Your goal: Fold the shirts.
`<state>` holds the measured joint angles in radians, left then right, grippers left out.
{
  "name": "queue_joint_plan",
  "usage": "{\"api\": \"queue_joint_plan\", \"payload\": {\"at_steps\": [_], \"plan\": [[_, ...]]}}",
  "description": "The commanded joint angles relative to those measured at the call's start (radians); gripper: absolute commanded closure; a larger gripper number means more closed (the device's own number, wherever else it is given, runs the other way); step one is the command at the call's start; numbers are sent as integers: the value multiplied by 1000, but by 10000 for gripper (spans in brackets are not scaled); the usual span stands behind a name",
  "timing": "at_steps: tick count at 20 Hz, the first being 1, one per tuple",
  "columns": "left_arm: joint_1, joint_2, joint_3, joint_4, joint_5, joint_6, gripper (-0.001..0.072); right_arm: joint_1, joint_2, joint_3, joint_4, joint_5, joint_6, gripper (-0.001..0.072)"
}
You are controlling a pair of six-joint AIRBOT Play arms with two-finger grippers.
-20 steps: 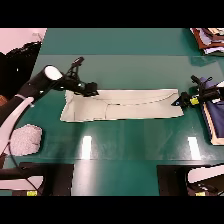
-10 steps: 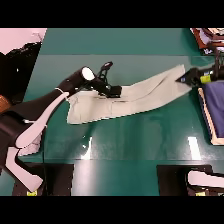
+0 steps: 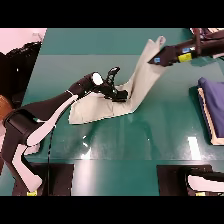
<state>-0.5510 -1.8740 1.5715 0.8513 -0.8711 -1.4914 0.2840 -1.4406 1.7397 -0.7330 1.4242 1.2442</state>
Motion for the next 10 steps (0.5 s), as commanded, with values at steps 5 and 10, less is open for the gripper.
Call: {"api": "queue_joint_plan", "payload": {"at_steps": [5,10], "plan": [[82,115,1,206,-88,-32,681,182,-87,115,8,-45,4,696],[312,358,1,546,-278,-39,680,371,-159,124,8,-225,2,695]]}}
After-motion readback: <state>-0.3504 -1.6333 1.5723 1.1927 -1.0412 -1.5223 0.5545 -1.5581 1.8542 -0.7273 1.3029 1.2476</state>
